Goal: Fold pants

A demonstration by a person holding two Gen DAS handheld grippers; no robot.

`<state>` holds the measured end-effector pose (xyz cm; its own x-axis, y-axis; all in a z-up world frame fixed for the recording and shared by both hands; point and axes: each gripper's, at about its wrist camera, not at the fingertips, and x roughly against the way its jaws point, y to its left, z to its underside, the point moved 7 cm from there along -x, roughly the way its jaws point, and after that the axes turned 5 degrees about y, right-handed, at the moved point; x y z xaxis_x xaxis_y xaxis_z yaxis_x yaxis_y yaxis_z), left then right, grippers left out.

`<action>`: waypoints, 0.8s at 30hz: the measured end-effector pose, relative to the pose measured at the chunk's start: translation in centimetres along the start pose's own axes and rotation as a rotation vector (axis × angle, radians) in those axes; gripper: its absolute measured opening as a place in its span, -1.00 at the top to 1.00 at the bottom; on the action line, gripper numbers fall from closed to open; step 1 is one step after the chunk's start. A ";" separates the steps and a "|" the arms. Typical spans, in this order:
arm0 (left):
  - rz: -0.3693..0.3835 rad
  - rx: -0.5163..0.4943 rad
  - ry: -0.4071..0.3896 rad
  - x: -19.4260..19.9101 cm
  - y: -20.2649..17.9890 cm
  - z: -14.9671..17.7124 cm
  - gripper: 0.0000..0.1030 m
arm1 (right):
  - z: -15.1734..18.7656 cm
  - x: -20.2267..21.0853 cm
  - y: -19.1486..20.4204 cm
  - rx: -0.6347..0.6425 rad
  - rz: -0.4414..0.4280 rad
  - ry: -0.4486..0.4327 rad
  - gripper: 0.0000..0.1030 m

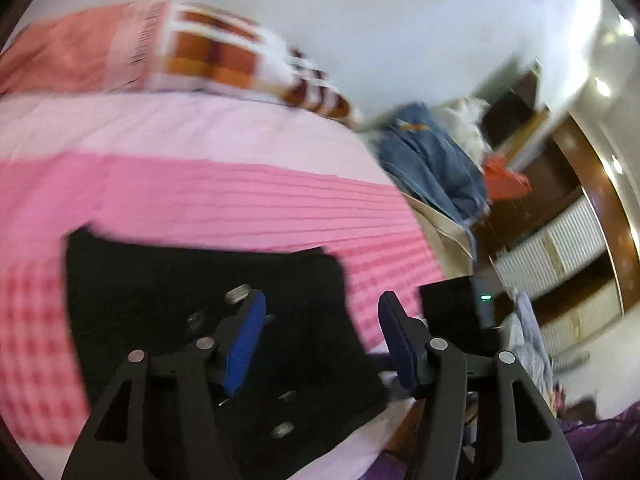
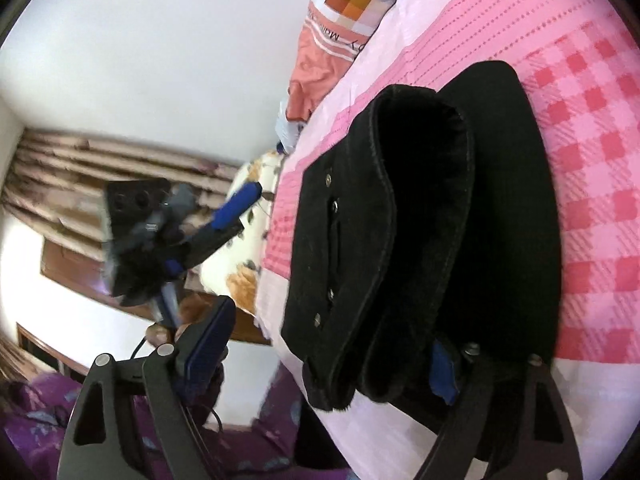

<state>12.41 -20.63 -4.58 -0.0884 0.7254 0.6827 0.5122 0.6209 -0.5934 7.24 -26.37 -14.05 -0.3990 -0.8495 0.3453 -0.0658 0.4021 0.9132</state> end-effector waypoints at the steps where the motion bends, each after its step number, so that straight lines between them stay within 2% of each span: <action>1: -0.030 0.038 0.000 0.2 1.7 0.7 -0.16 | 0.0 -0.3 0.2 0.013 0.015 0.008 -0.63; 2: -0.059 0.074 0.000 0.3 3.4 1.4 -0.16 | 0.3 0.1 0.1 0.020 0.028 0.008 -0.63; 3: -0.080 0.107 -0.001 0.3 4.7 2.0 -0.16 | 0.3 -0.2 0.2 0.033 0.055 0.002 -0.43; 4: -0.093 0.133 0.002 0.5 5.6 2.4 -0.16 | 0.6 0.1 0.1 0.047 0.071 -0.002 0.11; 5: -0.097 0.181 0.005 0.6 6.9 3.0 -0.16 | 0.4 0.1 0.4 0.072 0.102 -0.007 0.43; 6: -0.092 0.202 -0.001 0.9 7.4 3.4 -0.16 | 0.3 0.2 0.3 0.078 0.133 -0.006 0.57; 8: -0.096 0.227 -0.032 1.5 8.2 3.7 -0.16 | -0.1 0.9 0.3 0.061 0.139 -0.017 0.58; 10: -0.124 0.214 -0.048 1.7 8.4 3.8 -0.16 | -0.7 2.0 0.7 0.056 0.145 -0.047 0.59; 13: -0.116 0.194 -0.066 1.2 7.8 3.4 -0.17 | -1.5 4.6 1.2 0.043 0.118 -0.119 0.61; 15: -0.125 0.157 -0.060 -0.1 7.3 3.3 -0.21 | -1.4 5.5 -0.1 0.029 0.135 -0.136 0.61; 18: -0.196 0.106 -0.014 -2.0 7.6 4.0 -0.22 | -0.2 5.3 -4.2 -0.068 0.170 -0.107 0.61; 19: -0.197 0.100 -0.020 -2.2 7.7 4.1 -0.27 | 0.4 5.1 -5.0 -0.092 0.175 -0.100 0.60; 22: -0.175 0.109 -0.036 -1.9 7.9 4.1 -0.29 | 1.2 5.9 -5.8 -0.148 0.097 -0.139 0.58; 24: -0.151 0.139 -0.037 -1.4 8.3 4.1 -0.29 | 1.2 6.0 -5.8 -0.132 0.110 -0.142 0.58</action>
<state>13.32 -15.32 -12.20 -0.1880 0.6296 0.7538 0.3682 0.7567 -0.5402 4.12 -33.38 -17.51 -0.5226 -0.7423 0.4193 0.1016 0.4341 0.8951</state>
